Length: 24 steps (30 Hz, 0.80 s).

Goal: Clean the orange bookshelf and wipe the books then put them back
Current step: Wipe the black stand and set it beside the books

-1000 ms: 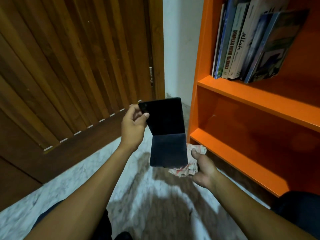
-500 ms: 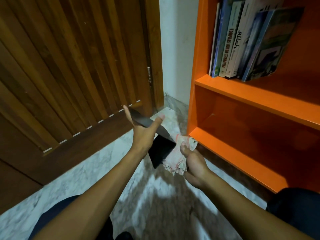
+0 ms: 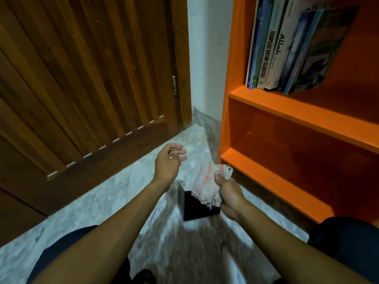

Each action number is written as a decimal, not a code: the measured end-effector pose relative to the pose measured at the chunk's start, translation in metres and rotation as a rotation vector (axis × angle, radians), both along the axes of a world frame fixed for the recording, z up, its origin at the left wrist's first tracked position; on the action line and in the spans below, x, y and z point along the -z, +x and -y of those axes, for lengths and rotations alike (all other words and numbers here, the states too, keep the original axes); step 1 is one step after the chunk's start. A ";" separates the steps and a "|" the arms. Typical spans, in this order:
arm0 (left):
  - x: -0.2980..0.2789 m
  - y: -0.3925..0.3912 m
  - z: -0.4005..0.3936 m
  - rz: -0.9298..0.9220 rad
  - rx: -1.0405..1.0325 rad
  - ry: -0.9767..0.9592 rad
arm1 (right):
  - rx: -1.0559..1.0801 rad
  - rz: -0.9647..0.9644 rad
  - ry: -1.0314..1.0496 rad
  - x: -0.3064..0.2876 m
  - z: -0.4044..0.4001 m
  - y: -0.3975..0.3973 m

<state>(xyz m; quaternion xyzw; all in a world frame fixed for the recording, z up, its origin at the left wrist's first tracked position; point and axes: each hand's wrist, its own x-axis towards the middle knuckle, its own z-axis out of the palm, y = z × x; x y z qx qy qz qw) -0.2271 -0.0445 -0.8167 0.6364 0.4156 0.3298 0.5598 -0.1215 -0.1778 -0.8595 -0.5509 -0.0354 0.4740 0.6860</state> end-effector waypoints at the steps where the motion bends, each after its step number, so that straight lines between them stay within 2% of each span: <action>1: 0.004 0.000 -0.002 -0.033 0.026 0.035 | 0.031 0.015 -0.014 0.002 0.001 0.004; 4: 0.019 0.001 -0.007 -0.142 0.121 0.138 | 0.104 0.049 -0.046 0.001 0.003 0.017; 7: 0.048 -0.001 -0.012 -0.370 0.259 0.249 | 0.152 0.042 -0.077 0.000 0.003 0.029; 10: 0.079 -0.002 -0.014 -0.588 0.390 0.301 | 0.158 0.035 -0.112 -0.002 0.003 0.033; 13: 0.102 0.007 -0.016 -0.722 0.442 0.305 | 0.168 0.035 -0.122 0.000 0.003 0.038; 20: 0.160 0.042 -0.046 -1.024 0.677 0.353 | 0.106 0.068 -0.280 0.042 -0.008 0.056; 24: 0.197 0.063 -0.067 -1.174 0.796 0.554 | 0.080 -0.010 -0.253 0.075 -0.007 0.068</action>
